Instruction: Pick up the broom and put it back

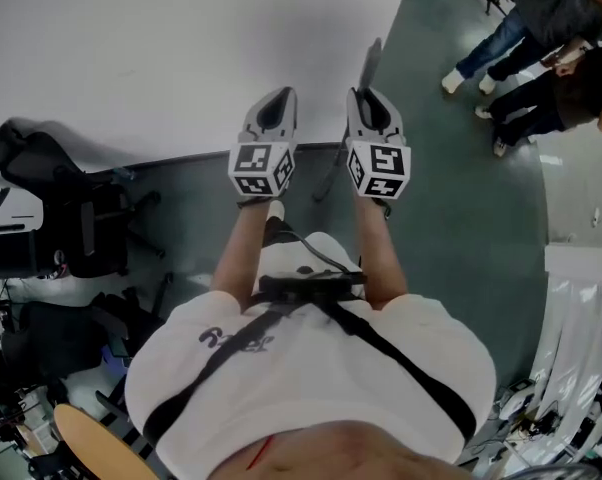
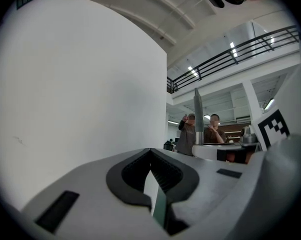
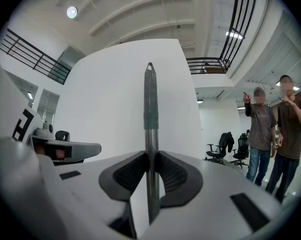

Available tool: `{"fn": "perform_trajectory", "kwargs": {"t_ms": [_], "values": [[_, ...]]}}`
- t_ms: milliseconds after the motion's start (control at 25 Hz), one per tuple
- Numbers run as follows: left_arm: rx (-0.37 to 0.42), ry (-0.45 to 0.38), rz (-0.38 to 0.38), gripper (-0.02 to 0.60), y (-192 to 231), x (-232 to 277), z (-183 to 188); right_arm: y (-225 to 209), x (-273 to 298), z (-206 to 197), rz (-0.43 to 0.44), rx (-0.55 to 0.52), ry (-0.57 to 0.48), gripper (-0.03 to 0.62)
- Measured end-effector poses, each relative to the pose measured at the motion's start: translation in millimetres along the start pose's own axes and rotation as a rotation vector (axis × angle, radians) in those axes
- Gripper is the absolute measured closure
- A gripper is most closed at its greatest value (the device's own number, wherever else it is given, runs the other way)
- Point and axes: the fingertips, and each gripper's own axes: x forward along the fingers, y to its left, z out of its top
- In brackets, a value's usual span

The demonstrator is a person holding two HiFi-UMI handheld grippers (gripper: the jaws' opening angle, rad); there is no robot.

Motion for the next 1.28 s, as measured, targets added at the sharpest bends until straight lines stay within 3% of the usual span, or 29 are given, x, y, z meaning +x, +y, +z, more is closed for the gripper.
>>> {"fn": "perform_trajectory", "kwargs": {"t_ms": [200,400,680,840,1080,1280], "values": [[-0.004,0.001,0.096,0.569,19,-19,3,21,13,-2,0.083,-0.001,0.031,0.502],[-0.01,-0.004,0.213,0.568,65,-55,2,73,35,-12,0.197,0.003,0.056,0.502],[-0.011,-0.031,0.446,0.568,167,-150,10,207,74,-13,0.424,-0.003,0.054,0.502],[-0.029,-0.041,0.536,0.568,229,-202,20,284,93,-13,0.492,-0.02,0.082,0.502],[-0.071,-0.048,0.632,0.568,303,-284,23,390,106,-33,0.572,-0.021,0.145,0.502],[-0.095,-0.029,0.637,0.568,356,-318,10,461,126,-66,0.579,-0.016,0.185,0.502]]}}
